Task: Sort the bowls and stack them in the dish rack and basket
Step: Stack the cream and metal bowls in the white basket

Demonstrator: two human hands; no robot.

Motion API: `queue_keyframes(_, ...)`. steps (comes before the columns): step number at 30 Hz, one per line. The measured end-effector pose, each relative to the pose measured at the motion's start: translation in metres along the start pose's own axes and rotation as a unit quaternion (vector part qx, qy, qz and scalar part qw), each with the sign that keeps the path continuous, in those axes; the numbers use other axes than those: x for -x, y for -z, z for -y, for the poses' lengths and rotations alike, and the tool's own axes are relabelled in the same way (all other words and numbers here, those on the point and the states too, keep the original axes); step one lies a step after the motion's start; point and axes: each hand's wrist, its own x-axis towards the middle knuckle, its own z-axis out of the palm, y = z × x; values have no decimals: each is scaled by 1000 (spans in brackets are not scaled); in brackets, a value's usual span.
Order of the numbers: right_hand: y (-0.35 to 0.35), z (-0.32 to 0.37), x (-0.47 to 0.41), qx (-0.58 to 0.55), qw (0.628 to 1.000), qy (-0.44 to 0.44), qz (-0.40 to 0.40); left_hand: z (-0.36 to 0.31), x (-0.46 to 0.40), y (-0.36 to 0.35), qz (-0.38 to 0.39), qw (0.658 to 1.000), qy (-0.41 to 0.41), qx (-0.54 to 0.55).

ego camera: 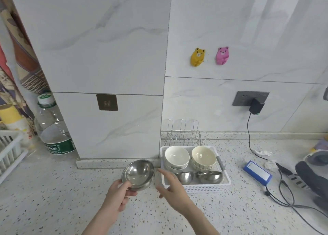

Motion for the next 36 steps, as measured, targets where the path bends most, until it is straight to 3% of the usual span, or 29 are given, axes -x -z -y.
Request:
queue_keyframes(6, 62, -10, -3, -41, 998, 9, -42, -21, -1, -44, 63, 998, 3, -22)
queue_keyframes(12, 99, -5, -6, -22, 1000, 8, -6, -42, -4, -81, 107, 994, 11, -32)
queue_keyframes(16, 113, -9, -11, 9, 1000, 11, -28, -53, -6, -94, 129, 990, 24, -50)
queue_keyframes(19, 119, -14, -15, 11, 1000, 3, -23, -59, -8, -99, 126, 988, 38, -75)
queue_keyframes(23, 127, -13, -20, -83, 996, -2, -17, -62, -12, -104, 111, 985, 43, -127)
queue_keyframes(27, 134, -11, -28, -17, 999, 3, -46, -66, -12, -114, 82, 986, 22, -145)
queue_keyframes(32, 142, -15, -40, -4, 999, 9, -39, -73, -18, -127, 54, 990, -73, -108)
queue_keyframes(36, 143, -24, -53, 44, 996, 1, -79, -72, -27, -132, 51, 985, -81, -145)
